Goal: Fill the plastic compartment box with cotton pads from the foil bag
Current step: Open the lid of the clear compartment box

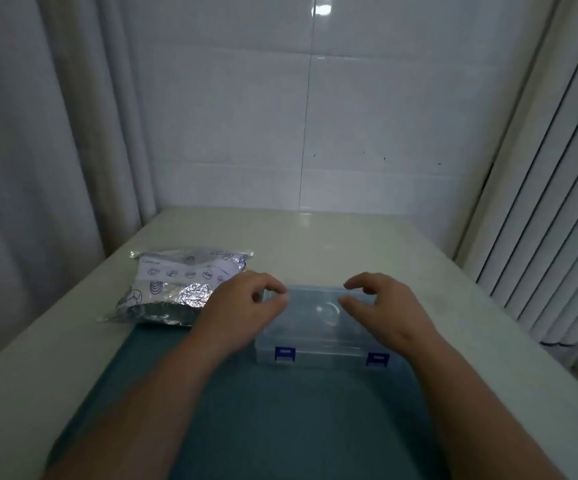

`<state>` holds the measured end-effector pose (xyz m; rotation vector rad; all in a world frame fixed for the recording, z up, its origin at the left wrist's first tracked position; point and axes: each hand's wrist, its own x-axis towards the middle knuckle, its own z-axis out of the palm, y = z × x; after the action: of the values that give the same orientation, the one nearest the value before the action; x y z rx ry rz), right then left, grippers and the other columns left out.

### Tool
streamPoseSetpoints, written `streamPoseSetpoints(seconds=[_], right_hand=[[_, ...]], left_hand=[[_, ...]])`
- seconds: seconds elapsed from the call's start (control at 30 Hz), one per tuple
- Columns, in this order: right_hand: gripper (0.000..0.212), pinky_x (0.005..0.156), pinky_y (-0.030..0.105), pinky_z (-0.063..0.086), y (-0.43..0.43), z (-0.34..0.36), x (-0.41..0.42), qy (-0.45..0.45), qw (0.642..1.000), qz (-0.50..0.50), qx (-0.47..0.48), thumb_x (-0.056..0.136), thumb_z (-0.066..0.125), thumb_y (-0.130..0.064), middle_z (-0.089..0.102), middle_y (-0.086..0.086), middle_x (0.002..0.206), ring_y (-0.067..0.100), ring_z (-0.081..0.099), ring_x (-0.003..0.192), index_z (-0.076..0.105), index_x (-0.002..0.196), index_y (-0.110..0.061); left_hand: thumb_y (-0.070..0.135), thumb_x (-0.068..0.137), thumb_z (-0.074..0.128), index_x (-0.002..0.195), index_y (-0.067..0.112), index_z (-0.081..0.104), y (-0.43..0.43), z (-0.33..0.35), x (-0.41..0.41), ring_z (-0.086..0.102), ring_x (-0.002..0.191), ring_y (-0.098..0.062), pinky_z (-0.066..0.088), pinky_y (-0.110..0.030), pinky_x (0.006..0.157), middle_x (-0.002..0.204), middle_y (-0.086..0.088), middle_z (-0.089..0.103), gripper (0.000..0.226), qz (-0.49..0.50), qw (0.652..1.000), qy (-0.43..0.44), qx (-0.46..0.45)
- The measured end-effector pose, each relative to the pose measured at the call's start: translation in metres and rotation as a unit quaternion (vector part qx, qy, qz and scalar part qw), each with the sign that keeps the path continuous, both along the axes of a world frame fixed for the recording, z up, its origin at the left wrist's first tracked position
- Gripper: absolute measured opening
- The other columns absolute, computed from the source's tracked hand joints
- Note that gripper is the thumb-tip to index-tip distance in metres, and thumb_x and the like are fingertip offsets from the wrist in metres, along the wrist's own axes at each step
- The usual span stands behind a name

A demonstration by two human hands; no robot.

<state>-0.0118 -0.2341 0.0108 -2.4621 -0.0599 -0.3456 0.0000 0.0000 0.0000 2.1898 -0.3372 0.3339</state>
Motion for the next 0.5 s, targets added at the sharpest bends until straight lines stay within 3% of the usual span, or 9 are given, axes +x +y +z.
streamPoseSetpoints(seconds=[0.1,0.2,0.3,0.5], right_hand=[[0.034,0.102,0.031,0.038,-0.003,-0.003,0.005,0.027,0.997,-0.008,-0.074,0.085,0.063,-0.047,0.051,-0.007,0.137,0.014,0.05,0.121,0.067,0.114,-0.03],[0.042,0.107,0.031,0.034,-0.006,-0.005,0.003,0.068,0.996,0.005,-0.062,0.083,0.065,-0.045,0.047,-0.007,0.143,0.015,0.047,0.127,0.067,0.121,-0.027],[0.048,0.108,0.026,0.029,-0.007,-0.008,0.002,0.088,0.993,0.027,-0.07,0.089,0.062,-0.041,0.043,-0.007,0.148,0.013,0.043,0.131,0.057,0.134,-0.024],[0.052,0.112,0.029,0.025,-0.013,-0.006,-0.002,0.107,0.99,0.048,-0.074,0.091,0.06,-0.043,0.03,-0.01,0.155,0.014,0.035,0.138,0.051,0.139,-0.027]], left_hand=[[0.04,0.082,0.069,0.087,0.031,0.074,0.001,-0.008,0.002,0.058,0.091,-0.001,0.047,-0.027,0.085,0.094,0.019,0.067,0.011,-0.033,0.993,-0.018,0.115],[0.054,0.075,0.062,0.097,0.038,0.074,0.002,-0.014,0.001,0.056,0.104,-0.002,0.042,-0.022,0.09,0.106,0.025,0.066,0.03,-0.046,0.985,0.004,0.169],[0.054,0.081,0.065,0.11,0.041,0.07,0.004,-0.012,-0.001,0.053,0.107,0.004,0.039,-0.018,0.089,0.123,0.027,0.06,0.032,-0.034,0.978,0.031,0.201],[0.054,0.088,0.06,0.127,0.043,0.06,0.006,-0.01,-0.004,0.045,0.129,-0.001,0.034,-0.022,0.104,0.144,0.026,0.045,0.04,-0.039,0.974,0.074,0.209]])
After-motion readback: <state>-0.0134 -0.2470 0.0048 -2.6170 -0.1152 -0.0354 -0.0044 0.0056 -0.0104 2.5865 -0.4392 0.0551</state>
